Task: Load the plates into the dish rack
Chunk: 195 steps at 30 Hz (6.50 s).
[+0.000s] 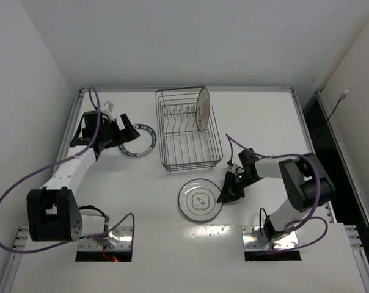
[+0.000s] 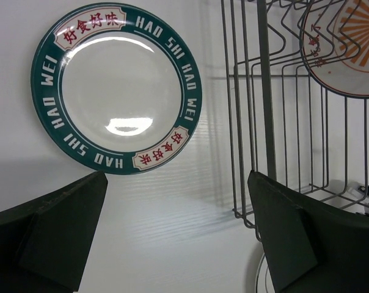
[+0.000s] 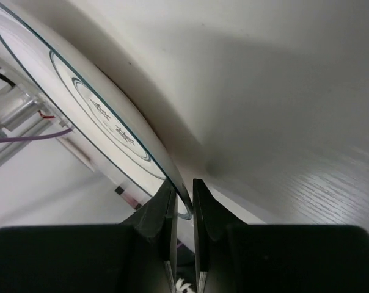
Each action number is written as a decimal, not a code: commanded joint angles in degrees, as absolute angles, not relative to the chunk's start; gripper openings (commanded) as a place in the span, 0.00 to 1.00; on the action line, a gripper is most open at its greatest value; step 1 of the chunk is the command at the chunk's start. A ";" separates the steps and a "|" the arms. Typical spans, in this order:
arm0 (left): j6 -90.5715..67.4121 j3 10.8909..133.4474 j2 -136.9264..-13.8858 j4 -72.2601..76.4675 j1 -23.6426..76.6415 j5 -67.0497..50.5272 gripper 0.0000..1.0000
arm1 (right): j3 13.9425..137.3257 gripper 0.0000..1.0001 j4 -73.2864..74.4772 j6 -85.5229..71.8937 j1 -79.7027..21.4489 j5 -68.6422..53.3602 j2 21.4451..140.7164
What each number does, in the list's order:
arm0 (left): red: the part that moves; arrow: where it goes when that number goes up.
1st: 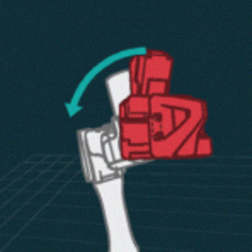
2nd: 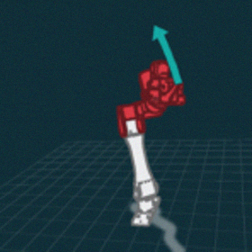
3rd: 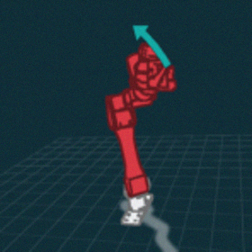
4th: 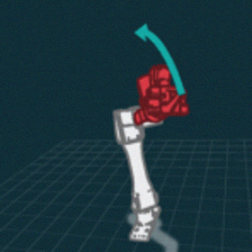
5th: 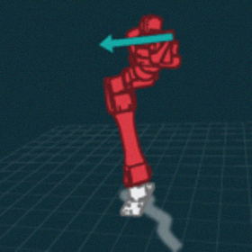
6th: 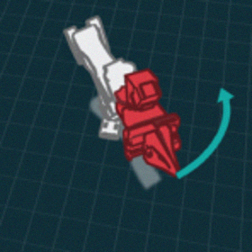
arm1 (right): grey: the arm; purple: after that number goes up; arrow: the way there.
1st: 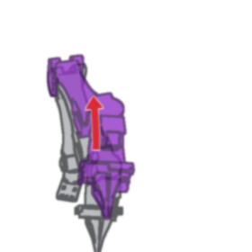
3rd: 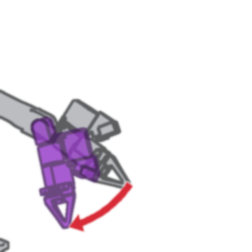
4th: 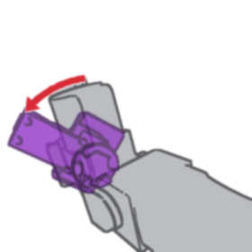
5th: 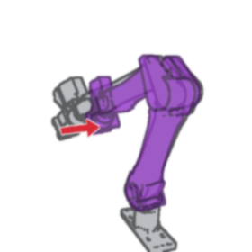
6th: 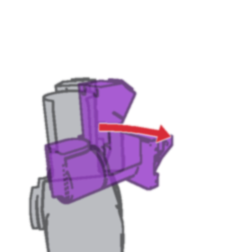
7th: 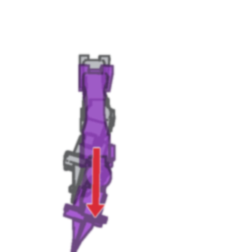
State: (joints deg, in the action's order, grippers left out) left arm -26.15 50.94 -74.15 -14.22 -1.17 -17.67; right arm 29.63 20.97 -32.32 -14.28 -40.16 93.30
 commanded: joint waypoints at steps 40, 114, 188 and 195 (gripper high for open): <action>-29.00 54.49 -73.12 -19.60 -0.88 -3.08 1.00 | 109.58 0.00 45.61 -35.51 -33.04 37.78 92.88; -28.48 56.69 -83.23 -19.51 -2.72 -3.52 0.94 | 114.98 0.61 40.97 -30.76 -38.14 30.59 105.16; -29.00 50.54 -70.58 -2.21 -20.65 -36.81 0.00 | 85.51 0.68 -2.98 -51.60 -24.87 -36.47 108.28; -49.16 41.95 -78.30 27.96 -26.80 -57.01 0.00 | 85.52 0.68 -3.60 -51.07 -25.49 -37.71 110.48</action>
State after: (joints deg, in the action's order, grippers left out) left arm -35.64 46.35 -74.67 5.28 -23.05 -44.77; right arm 83.31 0.05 -51.46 -25.10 -35.86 109.30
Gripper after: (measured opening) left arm 0.018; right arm 0.683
